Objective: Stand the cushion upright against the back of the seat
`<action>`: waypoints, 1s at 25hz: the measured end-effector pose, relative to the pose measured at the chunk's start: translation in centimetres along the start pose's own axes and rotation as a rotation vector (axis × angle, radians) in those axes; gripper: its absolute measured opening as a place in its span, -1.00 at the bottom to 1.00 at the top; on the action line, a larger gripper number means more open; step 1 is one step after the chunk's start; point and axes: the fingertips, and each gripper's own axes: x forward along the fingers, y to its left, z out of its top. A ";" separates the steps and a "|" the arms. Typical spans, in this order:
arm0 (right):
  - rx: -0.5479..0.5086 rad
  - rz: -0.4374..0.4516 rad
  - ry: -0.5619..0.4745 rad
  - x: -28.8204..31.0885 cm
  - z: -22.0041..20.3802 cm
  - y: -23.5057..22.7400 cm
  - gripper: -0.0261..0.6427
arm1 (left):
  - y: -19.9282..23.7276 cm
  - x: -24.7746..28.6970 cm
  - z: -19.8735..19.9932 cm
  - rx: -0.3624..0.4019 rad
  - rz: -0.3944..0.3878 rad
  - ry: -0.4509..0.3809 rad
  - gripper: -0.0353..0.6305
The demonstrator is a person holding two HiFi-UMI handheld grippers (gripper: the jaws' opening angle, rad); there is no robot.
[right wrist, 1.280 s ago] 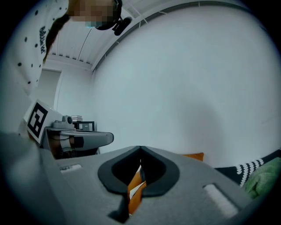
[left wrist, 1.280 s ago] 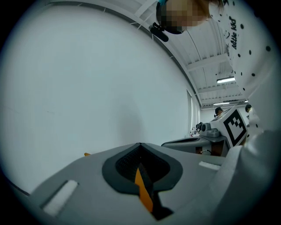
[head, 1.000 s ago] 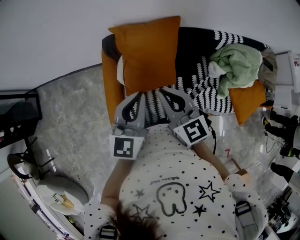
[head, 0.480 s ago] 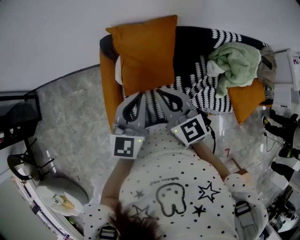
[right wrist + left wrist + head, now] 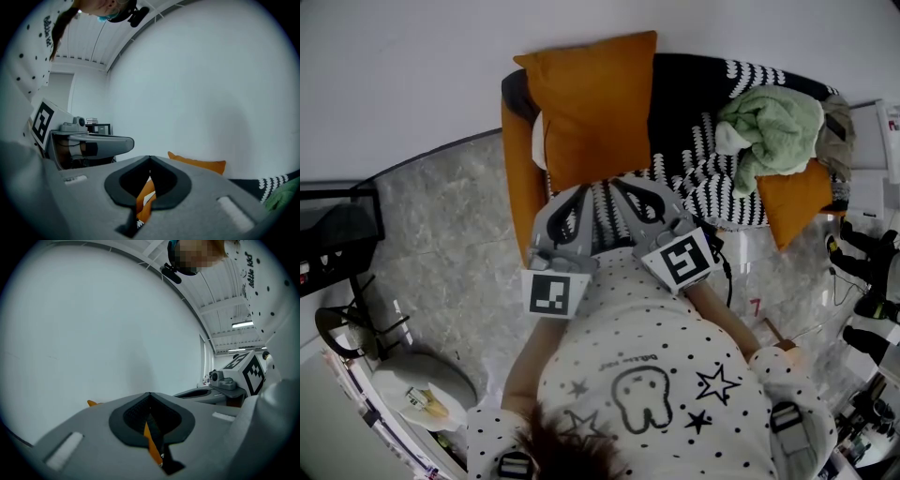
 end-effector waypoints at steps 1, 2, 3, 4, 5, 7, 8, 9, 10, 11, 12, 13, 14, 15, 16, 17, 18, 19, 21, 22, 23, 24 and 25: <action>0.001 -0.002 0.001 0.0 0.0 -0.1 -0.93 | 0.0 0.0 0.0 -0.002 0.000 0.000 -0.89; 0.002 -0.003 0.000 0.0 0.0 -0.1 -0.93 | 0.0 0.0 0.0 -0.004 -0.001 0.000 -0.89; 0.003 -0.004 0.000 -0.1 -0.1 -0.1 -0.93 | 0.0 0.0 0.0 -0.004 -0.001 0.001 -0.89; 0.005 -0.005 -0.001 -0.1 -0.1 -0.1 -0.93 | -0.1 0.0 0.0 -0.003 -0.003 0.002 -0.88; 0.006 -0.005 -0.003 -0.1 -0.1 -0.1 -0.93 | -0.1 0.0 -0.1 -0.001 -0.005 0.002 -0.88; 0.009 -0.007 -0.005 -0.1 -0.1 -0.2 -0.93 | -0.2 0.0 -0.1 0.000 -0.009 0.007 -0.89; 0.011 -0.008 -0.006 -0.1 -0.1 -0.2 -0.93 | -0.2 0.0 -0.2 0.000 -0.010 0.010 -0.89; 0.012 -0.009 -0.007 -0.2 -0.1 -0.2 -0.93 | -0.2 0.0 -0.2 0.000 -0.011 0.013 -0.89; 0.013 -0.011 -0.008 -0.2 -0.1 -0.2 -0.93 | -0.2 0.0 -0.3 0.001 -0.012 0.013 -0.88; 0.014 -0.012 -0.008 -0.2 -0.1 -0.3 -0.93 | -0.2 0.0 -0.2 -0.001 -0.012 0.012 -0.89; 0.014 -0.013 -0.009 -0.2 -0.1 -0.3 -0.93 | -0.2 0.0 -0.2 -0.003 -0.012 0.010 -0.89; 0.014 -0.013 -0.011 -0.2 -0.1 -0.3 -0.93 | -0.2 0.0 -0.2 -0.005 -0.011 0.010 -0.88; 0.015 -0.014 -0.012 -0.2 0.0 -0.3 -0.93 | -0.1 0.0 -0.2 -0.007 -0.010 0.010 -0.88; 0.016 -0.013 -0.013 -0.2 0.0 -0.3 -0.93 | -0.1 0.0 -0.2 -0.008 -0.008 0.010 -0.88; 0.017 -0.013 -0.012 -0.2 0.0 -0.3 -0.93 | -0.1 0.0 -0.2 -0.008 -0.007 0.009 -0.88; 0.017 -0.012 -0.011 -0.2 0.0 -0.3 -0.93 | 0.0 0.0 -0.1 -0.009 -0.006 0.009 -0.88; 0.017 -0.010 -0.010 -0.2 0.0 -0.3 -0.93 | 0.0 0.0 -0.1 -0.009 -0.004 0.008 -0.88; 0.017 -0.009 -0.010 -0.2 0.0 -0.3 -0.93 | 0.0 0.0 -0.1 -0.009 -0.003 0.007 -0.88; 0.015 -0.007 -0.011 -0.2 0.0 -0.2 -0.93 | 0.1 0.0 -0.1 -0.011 -0.002 0.006 -0.88; 0.013 -0.008 -0.012 -0.2 0.1 -0.3 -0.93 | 0.1 0.0 -0.1 -0.012 -0.001 0.007 -0.89; 0.012 -0.009 -0.012 -0.2 0.1 -0.3 -0.93 | 0.1 0.0 -0.1 -0.012 -0.001 0.006 -0.88; 0.013 -0.011 -0.011 -0.2 0.1 -0.4 -0.93 | 0.1 0.0 -0.1 -0.012 -0.002 0.006 -0.88; 0.016 -0.013 -0.010 -0.2 0.0 -0.4 -0.93 | 0.1 0.0 -0.1 -0.013 -0.002 0.006 -0.89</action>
